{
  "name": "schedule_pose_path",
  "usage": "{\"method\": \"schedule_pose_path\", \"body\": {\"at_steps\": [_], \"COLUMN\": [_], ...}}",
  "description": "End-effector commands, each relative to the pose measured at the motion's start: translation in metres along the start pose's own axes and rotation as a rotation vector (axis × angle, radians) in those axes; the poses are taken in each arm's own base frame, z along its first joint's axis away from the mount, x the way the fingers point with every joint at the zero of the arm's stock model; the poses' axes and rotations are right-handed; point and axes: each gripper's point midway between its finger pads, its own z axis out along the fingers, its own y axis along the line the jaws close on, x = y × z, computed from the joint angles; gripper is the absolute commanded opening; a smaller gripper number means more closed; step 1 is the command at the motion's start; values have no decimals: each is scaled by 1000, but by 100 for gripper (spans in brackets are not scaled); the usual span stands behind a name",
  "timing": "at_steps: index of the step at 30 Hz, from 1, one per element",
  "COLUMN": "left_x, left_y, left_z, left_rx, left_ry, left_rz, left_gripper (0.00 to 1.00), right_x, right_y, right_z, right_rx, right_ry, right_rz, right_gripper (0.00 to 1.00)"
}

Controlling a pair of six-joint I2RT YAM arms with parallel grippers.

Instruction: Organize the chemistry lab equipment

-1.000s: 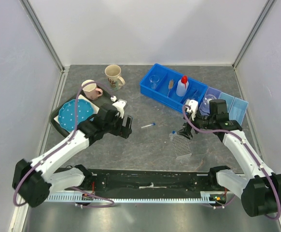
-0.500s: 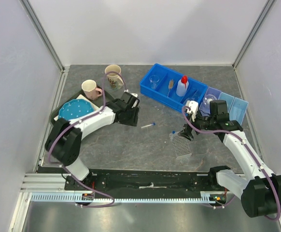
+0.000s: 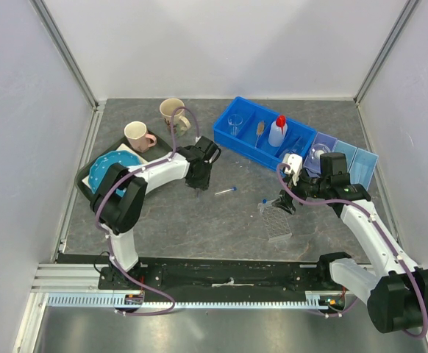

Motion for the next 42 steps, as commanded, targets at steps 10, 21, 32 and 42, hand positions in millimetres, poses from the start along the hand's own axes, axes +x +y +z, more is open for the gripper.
{"method": "schedule_pose_path", "body": {"at_steps": [10, 21, 32, 42], "left_x": [-4, -8, -11, 22], "left_y": [5, 11, -25, -82], "left_z": [7, -19, -111, -197], "left_rx": [-35, -12, 351, 869], "left_ry": [6, -83, -323, -502], "left_rz": [13, 36, 125, 458], "left_gripper": [29, 4, 2, 2], "right_x": [-7, -5, -13, -76], "right_y": [-5, -5, 2, 48], "right_z": [-3, -2, -6, -32], "right_rx": [16, 14, -21, -360], "right_ry": [-12, -8, -26, -126], "right_rz": [-49, -45, -71, -196], "right_gripper": [98, 98, 98, 98]}}
